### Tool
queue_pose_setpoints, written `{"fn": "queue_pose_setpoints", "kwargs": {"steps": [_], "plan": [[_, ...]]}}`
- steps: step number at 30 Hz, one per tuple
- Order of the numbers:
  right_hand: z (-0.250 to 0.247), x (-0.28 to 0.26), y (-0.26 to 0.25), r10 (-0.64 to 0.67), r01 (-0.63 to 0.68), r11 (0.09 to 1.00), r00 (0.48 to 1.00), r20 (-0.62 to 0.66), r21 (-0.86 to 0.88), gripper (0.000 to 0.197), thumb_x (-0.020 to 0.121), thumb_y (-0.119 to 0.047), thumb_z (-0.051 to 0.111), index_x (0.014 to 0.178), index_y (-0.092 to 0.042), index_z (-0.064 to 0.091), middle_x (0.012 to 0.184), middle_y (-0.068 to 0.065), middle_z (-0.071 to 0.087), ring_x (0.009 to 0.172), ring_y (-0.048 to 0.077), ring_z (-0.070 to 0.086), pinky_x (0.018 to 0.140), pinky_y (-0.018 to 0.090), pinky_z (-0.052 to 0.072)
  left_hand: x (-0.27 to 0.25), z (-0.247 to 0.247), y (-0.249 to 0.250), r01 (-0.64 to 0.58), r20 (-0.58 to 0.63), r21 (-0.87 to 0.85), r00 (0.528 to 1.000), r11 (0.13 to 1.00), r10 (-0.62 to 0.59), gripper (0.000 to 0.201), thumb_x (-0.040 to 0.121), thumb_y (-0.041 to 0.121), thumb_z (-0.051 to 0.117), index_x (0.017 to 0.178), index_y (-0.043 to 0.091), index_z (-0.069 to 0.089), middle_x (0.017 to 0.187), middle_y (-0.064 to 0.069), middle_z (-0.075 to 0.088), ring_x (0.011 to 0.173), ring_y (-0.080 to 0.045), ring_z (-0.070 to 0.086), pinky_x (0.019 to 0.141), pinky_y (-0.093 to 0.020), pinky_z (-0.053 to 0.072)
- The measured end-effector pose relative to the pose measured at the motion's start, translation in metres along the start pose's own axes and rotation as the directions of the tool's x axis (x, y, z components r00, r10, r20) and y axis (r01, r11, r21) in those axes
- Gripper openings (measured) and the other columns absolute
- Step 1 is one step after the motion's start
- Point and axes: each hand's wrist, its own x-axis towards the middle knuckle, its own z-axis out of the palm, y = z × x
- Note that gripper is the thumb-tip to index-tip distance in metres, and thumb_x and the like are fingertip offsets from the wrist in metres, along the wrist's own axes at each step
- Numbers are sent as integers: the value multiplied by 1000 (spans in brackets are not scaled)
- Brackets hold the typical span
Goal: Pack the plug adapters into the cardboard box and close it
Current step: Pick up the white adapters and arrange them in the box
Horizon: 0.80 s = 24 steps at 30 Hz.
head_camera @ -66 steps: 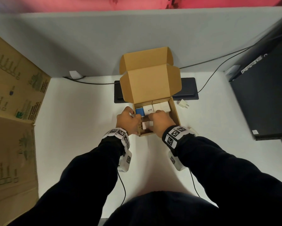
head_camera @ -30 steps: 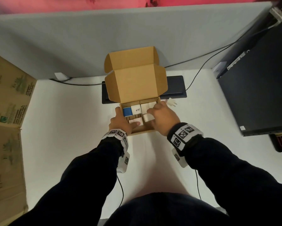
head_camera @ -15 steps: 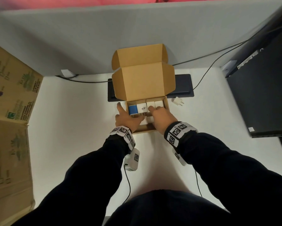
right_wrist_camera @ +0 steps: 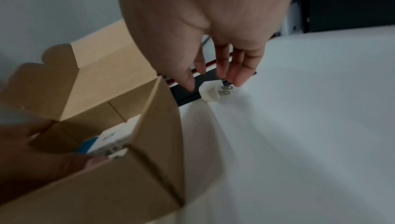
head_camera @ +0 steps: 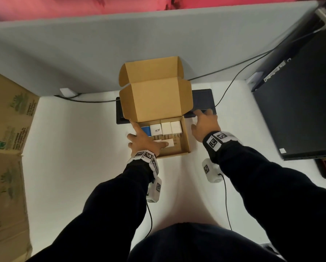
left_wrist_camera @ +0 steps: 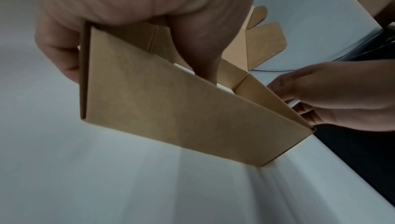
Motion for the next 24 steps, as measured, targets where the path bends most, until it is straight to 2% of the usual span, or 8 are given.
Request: {"fn": "queue_pose_setpoints", "kwargs": {"steps": [2,6,10,13,17,19,21,24], "plan": [[5,10,1,-79,83,993,996,43,-81,50,90,-20,60,138,-26,50,141,13,42,132,42,36,99,52,49,2,0,-2,-7,-3,-2,1000,1000,7,152,51,47,96,149,42,-21,144,-19,34,129,-45,43,99,-60,48],[19,6,14,-132,137,981,990,51,-134,33,91,-9,57,122,-19,63,133,10,51,125,35,43,96,47,51,4,0,-4,-6,-5,-17,1000,1000,6,151,53,46,96,149,43,-20,140,-16,37,128,-44,44,99,-61,48],[22,-16,29,-119,139,976,985,-121,167,36,93,-8,59,128,-17,58,126,13,60,116,35,53,96,42,49,4,0,-4,-7,7,-17,1000,1000,8,149,55,46,95,151,41,-19,140,-16,37,129,-43,43,100,-59,47],[17,-37,29,-177,275,902,938,-297,332,34,89,-12,67,121,-13,58,117,9,64,101,28,59,86,37,53,4,0,-4,-20,6,-10,1000,1000,20,147,57,45,94,151,41,-19,139,-17,39,128,-44,44,100,-58,47],[5,-65,6,-369,536,775,815,-448,336,31,82,-11,71,113,-8,64,107,10,59,89,18,57,75,22,50,5,-3,-8,-42,13,-61,999,997,43,140,59,48,91,152,42,-14,132,-17,43,121,-44,49,100,-56,47],[1,-70,-10,-476,587,744,801,-363,319,32,80,-9,71,111,-8,64,104,8,58,86,17,54,77,24,48,6,-6,-10,-34,35,-126,999,991,38,132,64,53,86,154,40,-10,133,-18,46,122,-43,50,102,-52,46],[2,-74,-29,-546,574,778,819,-177,255,31,79,-14,73,108,-13,62,98,3,59,83,17,53,77,31,48,6,-11,-13,1,65,-220,998,975,14,122,71,50,81,158,34,-3,136,-16,52,124,-39,53,101,-43,46],[8,-76,-55,-491,478,862,870,48,167,27,83,-22,73,104,-19,56,89,0,60,83,24,59,71,33,48,8,-18,-18,66,140,-272,990,960,-29,103,72,48,76,155,31,18,138,-9,58,117,-34,60,94,-43,55]]}}
